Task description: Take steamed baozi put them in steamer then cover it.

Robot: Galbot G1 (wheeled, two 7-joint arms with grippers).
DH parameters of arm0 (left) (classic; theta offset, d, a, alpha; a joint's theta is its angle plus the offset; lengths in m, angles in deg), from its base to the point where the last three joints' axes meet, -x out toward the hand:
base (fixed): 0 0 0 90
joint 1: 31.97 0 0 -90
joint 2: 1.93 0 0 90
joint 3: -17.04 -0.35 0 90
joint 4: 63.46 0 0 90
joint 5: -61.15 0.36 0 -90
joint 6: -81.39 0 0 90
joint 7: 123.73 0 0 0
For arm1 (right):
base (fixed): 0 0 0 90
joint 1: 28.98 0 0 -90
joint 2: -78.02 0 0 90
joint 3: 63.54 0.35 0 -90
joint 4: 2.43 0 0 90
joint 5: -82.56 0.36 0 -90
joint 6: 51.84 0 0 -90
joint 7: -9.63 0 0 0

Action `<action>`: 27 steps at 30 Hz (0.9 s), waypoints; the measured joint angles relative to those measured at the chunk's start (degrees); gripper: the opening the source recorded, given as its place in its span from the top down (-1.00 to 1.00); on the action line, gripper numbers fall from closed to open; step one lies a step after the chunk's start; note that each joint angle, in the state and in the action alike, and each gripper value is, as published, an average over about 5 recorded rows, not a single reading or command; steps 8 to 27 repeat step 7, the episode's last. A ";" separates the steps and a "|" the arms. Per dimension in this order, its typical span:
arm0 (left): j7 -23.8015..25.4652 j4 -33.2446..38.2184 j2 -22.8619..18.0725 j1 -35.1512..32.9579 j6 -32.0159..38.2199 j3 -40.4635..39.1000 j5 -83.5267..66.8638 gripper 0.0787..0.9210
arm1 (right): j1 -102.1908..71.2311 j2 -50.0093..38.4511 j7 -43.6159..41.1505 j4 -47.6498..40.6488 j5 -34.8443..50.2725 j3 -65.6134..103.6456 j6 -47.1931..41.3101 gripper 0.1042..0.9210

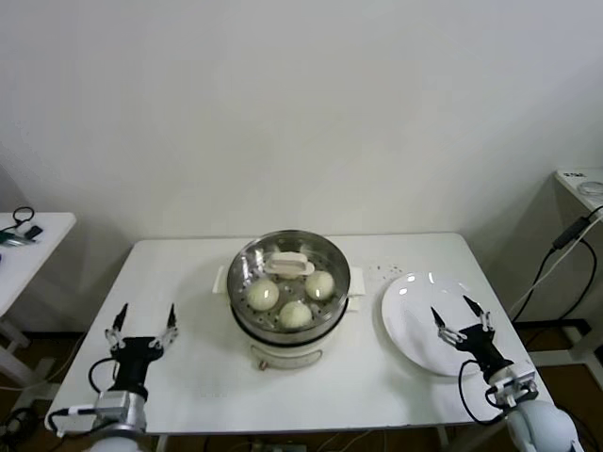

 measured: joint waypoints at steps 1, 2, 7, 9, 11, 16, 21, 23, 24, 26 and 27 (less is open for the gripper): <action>-0.01 -0.25 -0.16 -0.29 0.65 0.23 -0.35 -0.77 | 0.15 -0.05 0.14 -0.16 0.12 -0.15 0.03 -0.76; -0.01 -0.49 -0.33 -0.58 1.28 0.44 -0.62 -0.77 | 0.29 -0.09 0.27 -0.28 0.23 -0.31 0.05 -0.76; -0.02 -1.14 -0.90 -1.50 3.37 1.00 -1.26 -0.77 | 0.56 -0.13 0.62 -0.38 0.52 -0.78 0.15 -0.76; -0.02 -1.14 -0.90 -1.50 3.37 1.00 -1.26 -0.77 | 0.56 -0.13 0.62 -0.38 0.52 -0.78 0.15 -0.76; -0.02 -1.14 -0.90 -1.50 3.37 1.00 -1.26 -0.77 | 0.56 -0.13 0.62 -0.38 0.52 -0.78 0.15 -0.76; -0.02 -1.14 -0.90 -1.50 3.37 1.00 -1.26 -0.77 | 0.56 -0.13 0.62 -0.38 0.52 -0.78 0.15 -0.76; -0.02 -1.14 -0.90 -1.50 3.37 1.00 -1.26 -0.77 | 0.56 -0.13 0.62 -0.38 0.52 -0.78 0.15 -0.76; -0.02 -1.14 -0.90 -1.50 3.37 1.00 -1.26 -0.77 | 0.56 -0.13 0.62 -0.38 0.52 -0.78 0.15 -0.76; -0.02 -1.14 -0.90 -1.50 3.37 1.00 -1.26 -0.77 | 0.56 -0.13 0.62 -0.38 0.52 -0.78 0.15 -0.76; -0.02 -1.14 -0.90 -1.50 3.37 1.00 -1.26 -0.77 | 0.56 -0.13 0.62 -0.38 0.52 -0.78 0.15 -0.76; -0.02 -1.14 -0.90 -1.50 3.37 1.00 -1.26 -0.77 | 0.56 -0.13 0.62 -0.38 0.52 -0.78 0.15 -0.76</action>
